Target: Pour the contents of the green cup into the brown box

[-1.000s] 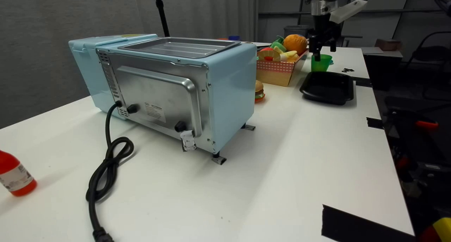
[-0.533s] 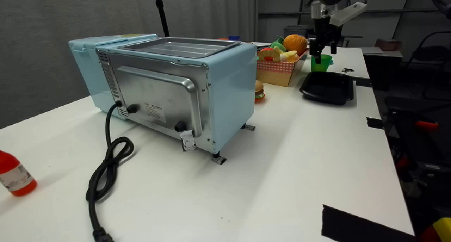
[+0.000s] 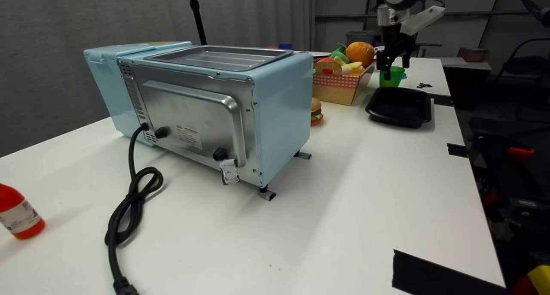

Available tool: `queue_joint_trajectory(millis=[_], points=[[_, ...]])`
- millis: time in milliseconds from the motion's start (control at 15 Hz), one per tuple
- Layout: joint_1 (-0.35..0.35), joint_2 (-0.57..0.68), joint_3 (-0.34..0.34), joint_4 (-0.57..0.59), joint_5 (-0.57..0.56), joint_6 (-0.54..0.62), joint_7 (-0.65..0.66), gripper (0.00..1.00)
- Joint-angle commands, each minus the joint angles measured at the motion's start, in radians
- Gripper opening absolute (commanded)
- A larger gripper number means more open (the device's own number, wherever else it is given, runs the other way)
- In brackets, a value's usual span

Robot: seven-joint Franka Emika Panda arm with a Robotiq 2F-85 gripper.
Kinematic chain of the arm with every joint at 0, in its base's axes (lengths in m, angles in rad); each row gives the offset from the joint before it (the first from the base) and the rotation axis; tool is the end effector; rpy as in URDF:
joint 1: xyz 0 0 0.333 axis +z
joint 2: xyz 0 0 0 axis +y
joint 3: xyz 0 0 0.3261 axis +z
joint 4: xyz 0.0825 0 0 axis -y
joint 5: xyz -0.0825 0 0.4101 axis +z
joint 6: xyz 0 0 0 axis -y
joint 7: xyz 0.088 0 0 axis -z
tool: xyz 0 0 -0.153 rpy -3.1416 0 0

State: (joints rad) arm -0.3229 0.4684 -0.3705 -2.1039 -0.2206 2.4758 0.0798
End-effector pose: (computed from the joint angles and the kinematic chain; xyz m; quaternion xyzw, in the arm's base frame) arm 0.4451 -0.3894 0.1451 0.9495 -0.2744 -0.0812 0.1284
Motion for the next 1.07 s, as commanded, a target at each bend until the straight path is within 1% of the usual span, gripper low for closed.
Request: queue_joint_trajectory(millis=[0, 467, 1000], points=[[-0.013, 0.026, 0.009, 0.037, 0.022, -0.012, -0.018, 1.00], [-0.013, 0.041, 0.013, 0.063, 0.024, -0.005, -0.018, 1.00], [-0.011, 0.058, 0.018, 0.066, 0.023, -0.010, -0.016, 1.00]])
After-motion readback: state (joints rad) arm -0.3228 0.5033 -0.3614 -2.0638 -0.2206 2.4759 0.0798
